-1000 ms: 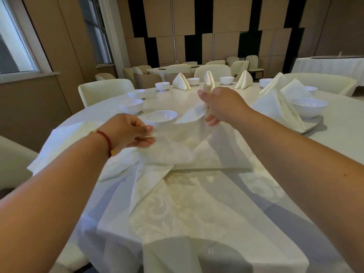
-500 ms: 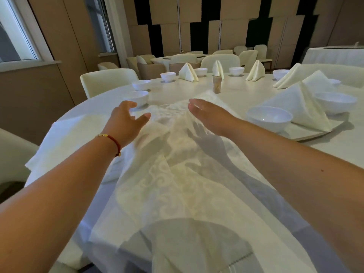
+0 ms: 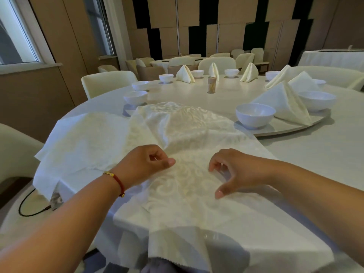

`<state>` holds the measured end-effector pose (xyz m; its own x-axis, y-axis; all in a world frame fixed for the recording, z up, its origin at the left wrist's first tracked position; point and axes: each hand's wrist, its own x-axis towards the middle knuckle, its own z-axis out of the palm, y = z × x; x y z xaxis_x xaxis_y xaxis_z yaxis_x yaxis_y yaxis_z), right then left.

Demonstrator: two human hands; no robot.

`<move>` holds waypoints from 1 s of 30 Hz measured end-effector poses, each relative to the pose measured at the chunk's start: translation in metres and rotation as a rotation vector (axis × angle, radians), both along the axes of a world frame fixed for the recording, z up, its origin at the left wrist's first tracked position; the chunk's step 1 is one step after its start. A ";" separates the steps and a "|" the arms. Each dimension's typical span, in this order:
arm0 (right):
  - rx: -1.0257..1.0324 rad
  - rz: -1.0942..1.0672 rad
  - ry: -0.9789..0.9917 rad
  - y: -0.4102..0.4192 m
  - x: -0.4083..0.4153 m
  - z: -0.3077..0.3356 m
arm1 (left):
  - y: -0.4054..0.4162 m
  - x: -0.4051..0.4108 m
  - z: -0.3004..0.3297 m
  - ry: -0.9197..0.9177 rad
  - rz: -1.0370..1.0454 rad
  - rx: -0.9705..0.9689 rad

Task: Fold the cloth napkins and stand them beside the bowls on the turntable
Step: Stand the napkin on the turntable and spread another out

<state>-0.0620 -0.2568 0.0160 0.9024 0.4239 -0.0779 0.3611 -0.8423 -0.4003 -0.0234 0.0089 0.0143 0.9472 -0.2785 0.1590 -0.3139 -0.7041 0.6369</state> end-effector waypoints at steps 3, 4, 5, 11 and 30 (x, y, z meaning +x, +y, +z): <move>0.143 -0.035 0.002 -0.004 -0.002 -0.011 | -0.009 -0.008 -0.009 0.038 -0.001 -0.015; 0.208 -0.035 0.019 -0.003 -0.003 -0.013 | -0.011 -0.009 -0.011 0.042 -0.003 -0.013; 0.255 -0.035 0.033 -0.002 -0.004 -0.014 | -0.014 -0.010 -0.013 0.044 -0.003 -0.013; 0.170 -0.067 -0.037 -0.002 -0.002 -0.018 | -0.022 -0.008 -0.016 -0.041 0.060 -0.004; 0.058 -0.077 -0.098 -0.030 -0.027 0.008 | 0.021 0.023 -0.026 -0.192 0.377 0.117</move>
<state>-0.0892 -0.2867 0.0243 0.9345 0.3542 0.0352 0.3361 -0.8455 -0.4150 -0.0004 0.0302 -0.0112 0.9423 0.0548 0.3302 -0.1259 -0.8560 0.5014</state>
